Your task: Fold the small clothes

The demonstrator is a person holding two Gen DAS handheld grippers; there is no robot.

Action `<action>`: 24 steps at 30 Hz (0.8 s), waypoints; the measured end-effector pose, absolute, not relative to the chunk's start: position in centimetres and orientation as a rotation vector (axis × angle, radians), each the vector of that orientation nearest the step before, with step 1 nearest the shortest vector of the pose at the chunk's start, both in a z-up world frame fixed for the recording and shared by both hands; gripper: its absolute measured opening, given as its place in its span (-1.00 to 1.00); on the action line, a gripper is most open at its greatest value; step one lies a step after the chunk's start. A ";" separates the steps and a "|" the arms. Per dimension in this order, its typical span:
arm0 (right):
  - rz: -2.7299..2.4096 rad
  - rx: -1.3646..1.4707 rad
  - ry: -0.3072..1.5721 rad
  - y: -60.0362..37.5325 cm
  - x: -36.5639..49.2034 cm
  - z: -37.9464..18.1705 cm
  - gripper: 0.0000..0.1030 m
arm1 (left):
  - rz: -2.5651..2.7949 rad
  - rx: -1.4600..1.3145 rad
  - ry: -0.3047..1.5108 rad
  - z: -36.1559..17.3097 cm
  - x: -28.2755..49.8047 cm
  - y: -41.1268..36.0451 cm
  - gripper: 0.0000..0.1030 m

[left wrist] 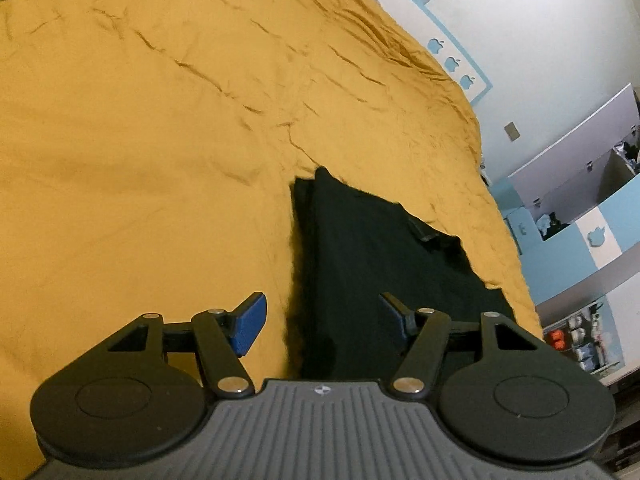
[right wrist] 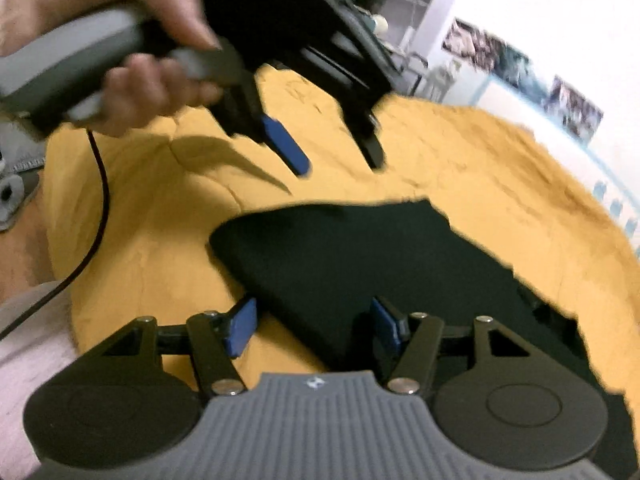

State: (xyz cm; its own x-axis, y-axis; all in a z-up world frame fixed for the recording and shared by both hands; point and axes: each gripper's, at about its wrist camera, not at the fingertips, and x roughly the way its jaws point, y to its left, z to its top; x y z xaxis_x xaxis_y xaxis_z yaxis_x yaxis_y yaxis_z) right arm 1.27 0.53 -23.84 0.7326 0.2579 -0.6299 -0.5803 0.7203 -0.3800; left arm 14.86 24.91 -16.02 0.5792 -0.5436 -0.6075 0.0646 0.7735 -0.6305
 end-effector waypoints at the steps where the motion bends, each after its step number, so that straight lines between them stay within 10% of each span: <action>1: 0.488 -0.633 0.550 1.1 1.4 -24.2 0.12 | -0.388 -0.601 0.886 -16.1 15.5 25.1 0.42; 20: 0.441 -0.636 0.463 3.1 3.7 -25.5 0.13 | -0.515 -0.831 1.085 -24.2 30.0 21.8 0.48; 24: 0.445 -0.609 0.481 3.1 4.4 -25.4 -0.30 | -0.519 -0.866 1.110 -25.2 31.7 20.6 0.53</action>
